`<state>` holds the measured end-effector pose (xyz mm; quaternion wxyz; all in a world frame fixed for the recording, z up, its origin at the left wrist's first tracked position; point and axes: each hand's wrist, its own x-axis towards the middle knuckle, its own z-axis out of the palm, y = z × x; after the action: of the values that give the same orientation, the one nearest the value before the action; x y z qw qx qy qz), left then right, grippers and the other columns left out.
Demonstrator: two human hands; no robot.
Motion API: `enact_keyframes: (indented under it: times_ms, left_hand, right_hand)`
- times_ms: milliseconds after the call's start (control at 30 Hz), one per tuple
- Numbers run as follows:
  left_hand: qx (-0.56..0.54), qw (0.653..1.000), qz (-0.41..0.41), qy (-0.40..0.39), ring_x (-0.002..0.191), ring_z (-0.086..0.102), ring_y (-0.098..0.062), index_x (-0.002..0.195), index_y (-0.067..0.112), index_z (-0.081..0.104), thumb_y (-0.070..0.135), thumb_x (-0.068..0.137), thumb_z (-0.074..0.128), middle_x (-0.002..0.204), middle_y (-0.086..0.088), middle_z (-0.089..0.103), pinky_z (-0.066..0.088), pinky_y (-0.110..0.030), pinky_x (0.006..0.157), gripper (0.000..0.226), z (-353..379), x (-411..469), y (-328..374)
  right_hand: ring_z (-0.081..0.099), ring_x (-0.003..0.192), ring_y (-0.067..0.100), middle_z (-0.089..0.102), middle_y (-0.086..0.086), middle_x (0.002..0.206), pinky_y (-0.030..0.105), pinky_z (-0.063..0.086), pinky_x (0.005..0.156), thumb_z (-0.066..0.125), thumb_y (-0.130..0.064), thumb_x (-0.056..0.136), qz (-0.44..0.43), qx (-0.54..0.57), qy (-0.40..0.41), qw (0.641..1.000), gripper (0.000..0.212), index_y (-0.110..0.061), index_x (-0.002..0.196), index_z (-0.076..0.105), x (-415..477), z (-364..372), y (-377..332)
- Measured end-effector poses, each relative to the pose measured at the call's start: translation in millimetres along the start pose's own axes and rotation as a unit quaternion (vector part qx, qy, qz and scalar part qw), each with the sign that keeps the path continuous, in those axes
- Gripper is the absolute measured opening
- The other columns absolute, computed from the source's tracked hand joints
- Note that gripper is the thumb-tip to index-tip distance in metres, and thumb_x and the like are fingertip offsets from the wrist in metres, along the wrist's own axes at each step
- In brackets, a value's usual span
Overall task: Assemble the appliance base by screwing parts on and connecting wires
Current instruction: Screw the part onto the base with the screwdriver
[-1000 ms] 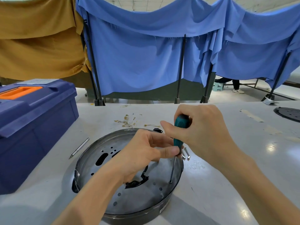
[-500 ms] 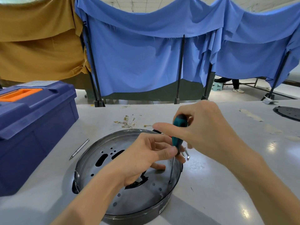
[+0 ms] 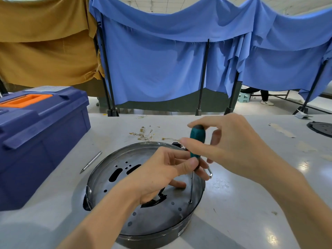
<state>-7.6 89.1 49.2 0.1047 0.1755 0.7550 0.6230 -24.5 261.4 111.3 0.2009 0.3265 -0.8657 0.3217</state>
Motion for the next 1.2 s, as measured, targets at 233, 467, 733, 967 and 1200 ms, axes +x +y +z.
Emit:
enact_keyframes:
  times_ms: [233,467,733,967,1200]
  left_hand:
    - [-0.02,0.999,0.012,0.024,0.111,0.065,-0.013,0.113,0.023,0.067,0.043,0.081,0.069,0.104,-0.004,0.075,0.05,-0.057,0.094,0.038,-0.5,0.0,-2.0]
    - [-0.018,0.999,0.006,0.025,0.114,0.063,-0.016,0.11,0.017,0.072,0.033,0.088,0.061,0.108,-0.006,0.073,0.05,-0.06,0.093,0.029,-1.8,-2.0,0.0]
    - [-0.014,0.998,-0.017,0.064,0.108,0.067,-0.021,0.109,0.009,0.069,0.011,0.087,0.069,0.107,-0.01,0.073,0.051,-0.06,0.091,0.022,1.6,-0.2,-0.5]
    - [-0.058,0.996,-0.002,0.06,0.107,0.065,-0.03,0.111,0.008,0.068,0.022,0.073,0.078,0.103,-0.016,0.069,0.051,-0.063,0.088,0.042,1.3,-1.0,1.1]
    - [-0.073,0.995,0.008,0.067,0.096,0.068,-0.021,0.101,0.011,0.072,0.019,0.076,0.078,0.098,-0.023,0.065,0.056,-0.057,0.084,0.027,2.7,-0.5,-0.8]
  right_hand:
    - [0.048,0.046,0.018,0.052,-0.003,0.05,0.036,0.044,0.05,0.066,-0.053,0.073,0.001,-0.041,0.025,0.999,0.038,-0.018,0.06,0.055,4.7,5.9,0.4]
    - [0.062,0.051,0.013,0.066,-0.008,0.064,0.031,0.053,0.056,0.069,-0.043,0.074,-0.021,0.069,0.01,0.997,0.024,-0.021,0.082,0.073,0.3,-3.1,1.4]
    - [0.034,0.046,0.015,0.038,-0.005,0.044,0.03,0.033,0.051,0.063,-0.056,0.075,-0.023,-0.082,0.081,0.993,0.05,-0.013,0.055,0.047,1.6,5.4,3.5]
    - [0.053,0.047,0.021,0.054,0.0,0.049,0.035,0.048,0.052,0.07,-0.036,0.079,-0.035,0.026,0.062,0.997,0.033,-0.009,0.062,0.063,0.7,4.7,2.0]
    - [0.049,0.046,0.016,0.058,-0.008,0.052,0.028,0.045,0.051,0.059,-0.062,0.082,-0.025,0.013,0.063,0.998,0.05,-0.015,0.068,0.069,1.9,9.4,0.0]
